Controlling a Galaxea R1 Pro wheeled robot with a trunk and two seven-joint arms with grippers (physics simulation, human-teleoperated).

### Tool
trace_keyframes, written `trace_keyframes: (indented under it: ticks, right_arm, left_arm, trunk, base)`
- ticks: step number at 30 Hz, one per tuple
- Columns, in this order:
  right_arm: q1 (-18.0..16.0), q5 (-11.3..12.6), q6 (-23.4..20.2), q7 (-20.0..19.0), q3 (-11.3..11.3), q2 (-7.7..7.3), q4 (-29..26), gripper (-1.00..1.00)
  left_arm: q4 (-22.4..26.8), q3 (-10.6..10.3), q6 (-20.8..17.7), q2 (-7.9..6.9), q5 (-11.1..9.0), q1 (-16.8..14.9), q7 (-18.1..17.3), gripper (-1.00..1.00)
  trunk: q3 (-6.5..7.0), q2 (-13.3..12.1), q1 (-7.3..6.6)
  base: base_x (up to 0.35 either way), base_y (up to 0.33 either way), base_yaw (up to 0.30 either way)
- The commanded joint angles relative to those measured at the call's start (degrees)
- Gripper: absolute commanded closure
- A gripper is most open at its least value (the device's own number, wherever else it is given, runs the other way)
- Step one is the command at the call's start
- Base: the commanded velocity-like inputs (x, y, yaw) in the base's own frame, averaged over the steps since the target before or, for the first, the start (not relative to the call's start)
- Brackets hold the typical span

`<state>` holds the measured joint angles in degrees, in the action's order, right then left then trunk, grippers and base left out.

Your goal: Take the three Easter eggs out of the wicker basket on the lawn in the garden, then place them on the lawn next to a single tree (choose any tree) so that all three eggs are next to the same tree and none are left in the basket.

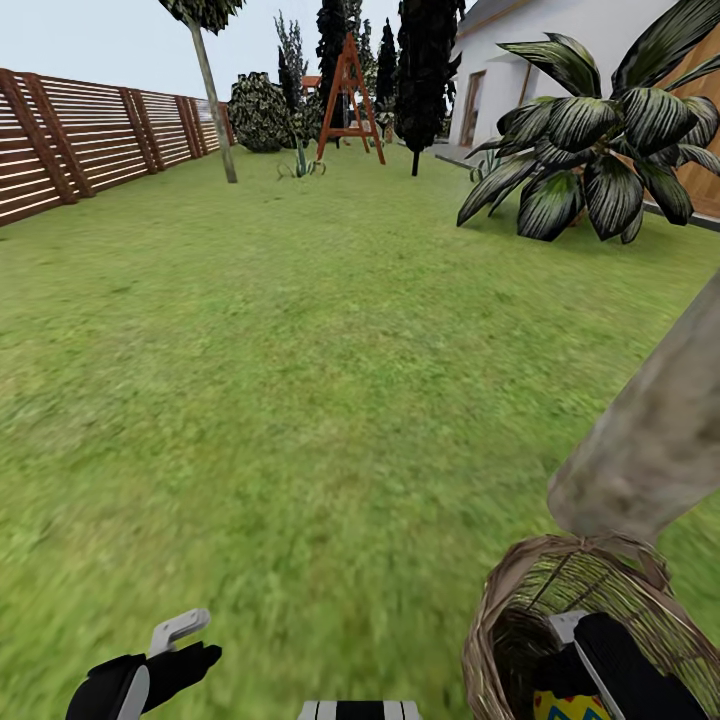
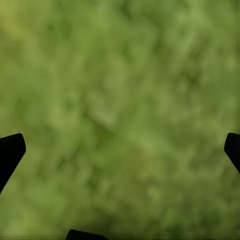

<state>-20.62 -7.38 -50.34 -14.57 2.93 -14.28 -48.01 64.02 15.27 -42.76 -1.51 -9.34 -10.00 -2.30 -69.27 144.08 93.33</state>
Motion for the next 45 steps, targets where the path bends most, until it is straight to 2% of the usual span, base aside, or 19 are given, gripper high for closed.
trace_keyframes:
  ticks: [1,20,32,37,45]
  right_arm:
    - [0.0,-0.6,-0.2,-0.5,0.1,-0.09,-0.1,-1.0]
    - [0.0,-0.4,-0.2,-0.5,-0.4,-0.86,-0.4,-1.0]
    - [0.0,-0.3,-0.1,-0.5,-0.5,-1.17,-0.5,-1.0]
    - [0.0,-0.3,0.0,-0.5,-1.6,-1.29,-0.5,-1.0]
    - [0.0,-0.3,0.1,-0.5,-1.8,-1.69,-0.6,-1.0]
  left_arm:
    - [0.1,0.1,-0.3,0.02,-0.2,0.0,-0.2,-1.0]
    - [0.0,0.1,-0.3,0.11,-0.1,0.0,-0.2,-1.0]
    - [0.0,0.0,-0.3,0.11,-0.1,0.0,-0.2,-1.0]
    - [0.0,0.0,-0.3,0.11,-0.1,0.0,-0.2,-1.0]
    - [0.0,0.0,-0.3,0.11,-0.1,0.0,-0.2,-1.0]
  trunk:
    - [-0.05,0.0,-0.01]
    - [-0.05,0.0,-0.01]
    - [-2.71,0.2,0.3]
    - [-3.81,0.2,0.43]
    - [-5.59,0.4,0.63]
  base:
    - [0.0,-0.002,0.0]
    - [0.0,0.0,0.0]
    - [0.0,0.0,0.0]
    - [0.0,0.0,0.0]
    - [0.0,0.0,0.0]
